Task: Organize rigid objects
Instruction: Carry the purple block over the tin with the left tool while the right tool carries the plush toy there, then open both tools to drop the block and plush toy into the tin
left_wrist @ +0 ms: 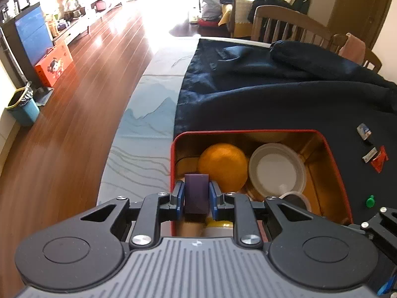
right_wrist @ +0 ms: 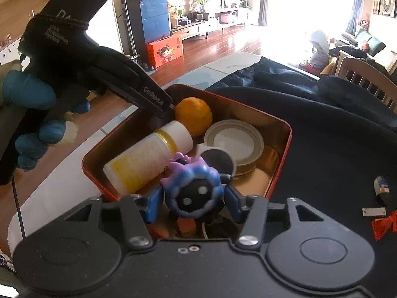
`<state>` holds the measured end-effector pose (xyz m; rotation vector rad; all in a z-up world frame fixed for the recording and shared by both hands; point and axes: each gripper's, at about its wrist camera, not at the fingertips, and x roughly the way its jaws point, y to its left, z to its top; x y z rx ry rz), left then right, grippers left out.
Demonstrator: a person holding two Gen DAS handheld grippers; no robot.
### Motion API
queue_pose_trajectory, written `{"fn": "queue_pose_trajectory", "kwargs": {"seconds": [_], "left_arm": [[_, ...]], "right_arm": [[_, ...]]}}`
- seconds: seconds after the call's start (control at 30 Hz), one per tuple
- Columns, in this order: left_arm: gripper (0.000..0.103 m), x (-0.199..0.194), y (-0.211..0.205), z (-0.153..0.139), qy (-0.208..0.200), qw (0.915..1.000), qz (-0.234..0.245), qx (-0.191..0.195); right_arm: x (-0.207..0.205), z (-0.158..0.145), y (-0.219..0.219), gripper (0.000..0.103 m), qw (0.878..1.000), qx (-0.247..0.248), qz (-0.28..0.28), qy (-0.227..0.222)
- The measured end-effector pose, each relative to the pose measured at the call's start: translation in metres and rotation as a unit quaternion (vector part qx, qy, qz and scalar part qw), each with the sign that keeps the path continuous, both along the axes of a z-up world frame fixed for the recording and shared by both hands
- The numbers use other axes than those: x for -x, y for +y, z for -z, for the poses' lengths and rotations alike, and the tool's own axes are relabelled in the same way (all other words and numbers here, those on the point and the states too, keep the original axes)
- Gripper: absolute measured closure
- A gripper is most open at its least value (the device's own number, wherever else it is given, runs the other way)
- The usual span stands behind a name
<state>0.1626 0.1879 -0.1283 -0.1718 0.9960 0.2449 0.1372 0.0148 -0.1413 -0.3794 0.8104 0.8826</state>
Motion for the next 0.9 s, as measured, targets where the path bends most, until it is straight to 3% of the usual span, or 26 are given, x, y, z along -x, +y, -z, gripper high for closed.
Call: {"fn": "queue_pose_trajectory", "kwargs": {"seconds": [0.5,0.73,0.9], "left_arm": [[0.082,0.015,-0.003,-0.003,-0.005,0.9999,-0.001,0.016],[0.072,0.024,-0.013,-0.014,-0.020,0.9994,0.007,0.027],[0.067,0.030,-0.028,-0.025,-0.036,0.9987,0.025,0.027]], "right_arm": [[0.010,-0.007,-0.014,0.039,1.000,-0.019,0.013,0.011],[0.009,-0.018,-0.026,0.038,0.999,-0.036,0.032,0.013],[0.012,-0.027,-0.039,0.031,0.997,-0.041,0.058,-0.003]]}}
